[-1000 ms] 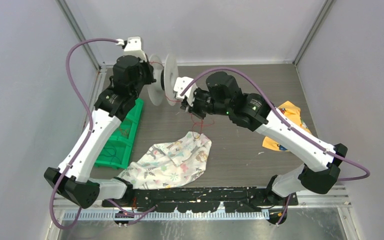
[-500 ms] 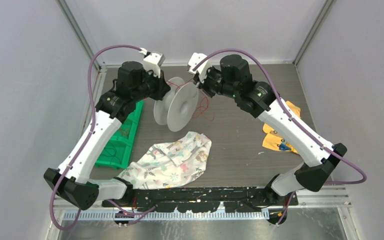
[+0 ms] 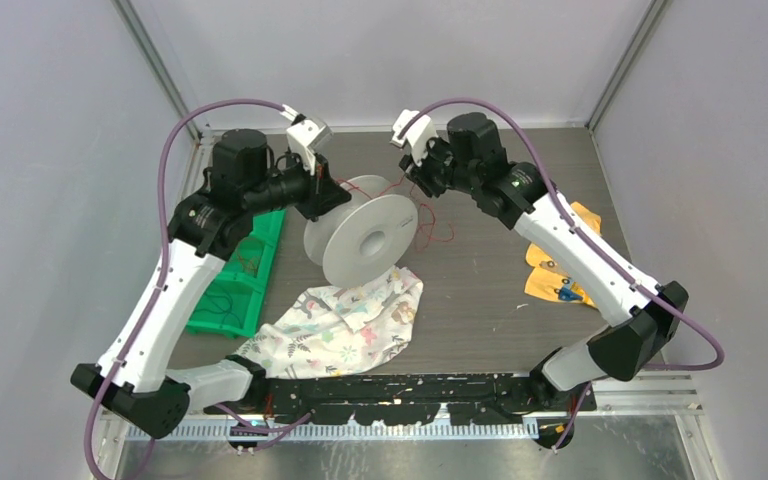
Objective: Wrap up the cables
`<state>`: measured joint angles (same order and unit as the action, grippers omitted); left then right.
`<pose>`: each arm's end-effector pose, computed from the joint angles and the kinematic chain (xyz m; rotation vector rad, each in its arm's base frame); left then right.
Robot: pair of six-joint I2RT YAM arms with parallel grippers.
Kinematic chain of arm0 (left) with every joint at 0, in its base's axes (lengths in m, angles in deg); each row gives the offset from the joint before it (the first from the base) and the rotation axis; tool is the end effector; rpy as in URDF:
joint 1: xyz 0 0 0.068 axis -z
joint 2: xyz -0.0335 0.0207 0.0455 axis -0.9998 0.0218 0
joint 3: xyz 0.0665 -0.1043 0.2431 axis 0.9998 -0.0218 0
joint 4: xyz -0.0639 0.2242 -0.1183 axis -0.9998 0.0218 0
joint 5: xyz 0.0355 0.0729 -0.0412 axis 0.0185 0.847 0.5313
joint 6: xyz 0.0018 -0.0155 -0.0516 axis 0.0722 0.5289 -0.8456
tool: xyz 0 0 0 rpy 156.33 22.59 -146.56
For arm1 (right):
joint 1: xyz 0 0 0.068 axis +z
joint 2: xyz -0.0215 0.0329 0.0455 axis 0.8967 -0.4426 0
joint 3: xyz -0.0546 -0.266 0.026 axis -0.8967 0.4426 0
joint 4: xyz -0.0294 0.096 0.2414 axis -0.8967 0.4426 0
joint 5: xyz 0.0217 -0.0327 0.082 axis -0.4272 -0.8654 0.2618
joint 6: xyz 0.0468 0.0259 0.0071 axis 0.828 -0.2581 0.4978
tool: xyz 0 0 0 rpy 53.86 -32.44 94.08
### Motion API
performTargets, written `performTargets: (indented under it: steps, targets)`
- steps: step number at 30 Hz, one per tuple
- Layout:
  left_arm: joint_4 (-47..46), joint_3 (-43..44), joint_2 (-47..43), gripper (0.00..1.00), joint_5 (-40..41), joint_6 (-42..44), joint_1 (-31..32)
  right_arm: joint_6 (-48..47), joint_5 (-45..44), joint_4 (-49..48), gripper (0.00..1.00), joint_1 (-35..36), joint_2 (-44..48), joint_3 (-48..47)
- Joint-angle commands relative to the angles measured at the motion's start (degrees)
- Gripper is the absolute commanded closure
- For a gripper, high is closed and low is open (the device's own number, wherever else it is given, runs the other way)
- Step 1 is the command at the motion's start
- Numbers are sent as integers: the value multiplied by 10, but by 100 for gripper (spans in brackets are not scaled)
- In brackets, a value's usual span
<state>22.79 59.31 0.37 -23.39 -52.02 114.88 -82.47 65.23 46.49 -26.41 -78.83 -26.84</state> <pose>0.2023 -0.1171 0.4478 0.7130 1.8567 -0.7836 0.2601 0.2031 0.4234 -1.1135 1.6471 0.2287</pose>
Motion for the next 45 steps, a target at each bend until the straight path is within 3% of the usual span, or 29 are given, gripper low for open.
performTargets:
  steps: [1,2,8,11,17,29,39,45]
  targets:
    - [-32,51,-29,99,-58,-12,1,35,8,-40,62,-13,39,45]
    - [-42,54,-33,99,-53,-21,1,56,13,-59,59,-19,45,67]
    - [-88,95,-44,100,-24,-72,1,187,55,-240,22,-29,73,238]
    - [-92,123,-42,99,7,-86,1,251,63,-304,14,-30,75,276]
    - [-109,156,-42,100,69,-109,1,318,74,-363,12,-29,87,319]
    - [-147,180,-35,99,107,-124,1,382,62,-405,11,-30,116,369]
    - [-168,168,-24,100,156,-129,1,394,142,-285,10,-30,198,341]
    - [-164,179,-19,99,153,-128,1,426,87,-293,8,-36,243,372]
